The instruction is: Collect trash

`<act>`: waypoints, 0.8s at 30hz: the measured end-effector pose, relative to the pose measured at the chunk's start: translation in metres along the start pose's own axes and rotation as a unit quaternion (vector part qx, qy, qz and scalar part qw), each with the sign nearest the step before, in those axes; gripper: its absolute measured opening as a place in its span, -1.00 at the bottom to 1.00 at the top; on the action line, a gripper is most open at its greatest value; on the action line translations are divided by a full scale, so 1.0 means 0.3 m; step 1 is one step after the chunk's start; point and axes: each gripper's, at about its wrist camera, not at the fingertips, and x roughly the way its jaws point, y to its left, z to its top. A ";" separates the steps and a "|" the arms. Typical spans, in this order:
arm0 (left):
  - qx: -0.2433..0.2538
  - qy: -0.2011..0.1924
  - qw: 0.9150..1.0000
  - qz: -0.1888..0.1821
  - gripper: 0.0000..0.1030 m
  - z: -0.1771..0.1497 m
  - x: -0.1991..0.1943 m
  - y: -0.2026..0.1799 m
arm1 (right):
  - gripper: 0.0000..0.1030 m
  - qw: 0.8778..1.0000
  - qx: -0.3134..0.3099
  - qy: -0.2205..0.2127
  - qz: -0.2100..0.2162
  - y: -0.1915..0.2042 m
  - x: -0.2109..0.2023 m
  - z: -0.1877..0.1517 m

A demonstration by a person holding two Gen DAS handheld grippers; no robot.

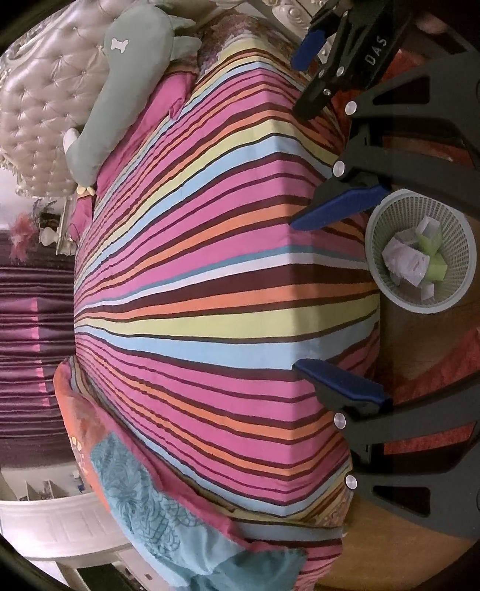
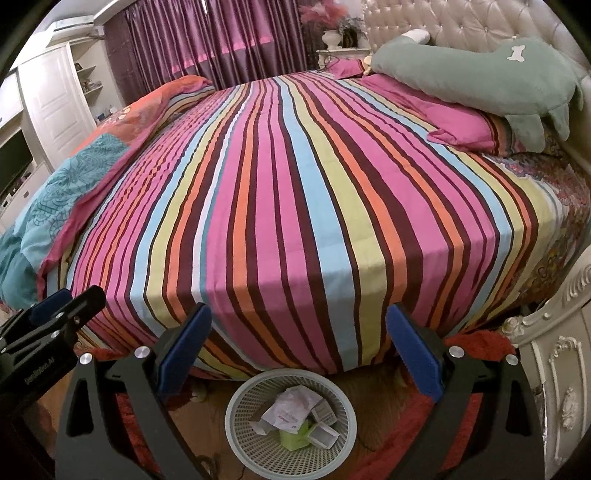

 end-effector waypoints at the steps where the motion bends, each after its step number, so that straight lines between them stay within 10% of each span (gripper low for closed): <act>1: 0.000 0.000 1.000 0.000 0.37 0.000 -0.002 -0.002 | 0.77 1.000 0.000 0.000 0.000 -0.001 0.001 0.001; 24: -0.007 0.010 1.000 0.002 0.37 0.002 0.018 0.017 | 0.77 1.000 0.007 0.006 0.002 -0.005 0.012 0.001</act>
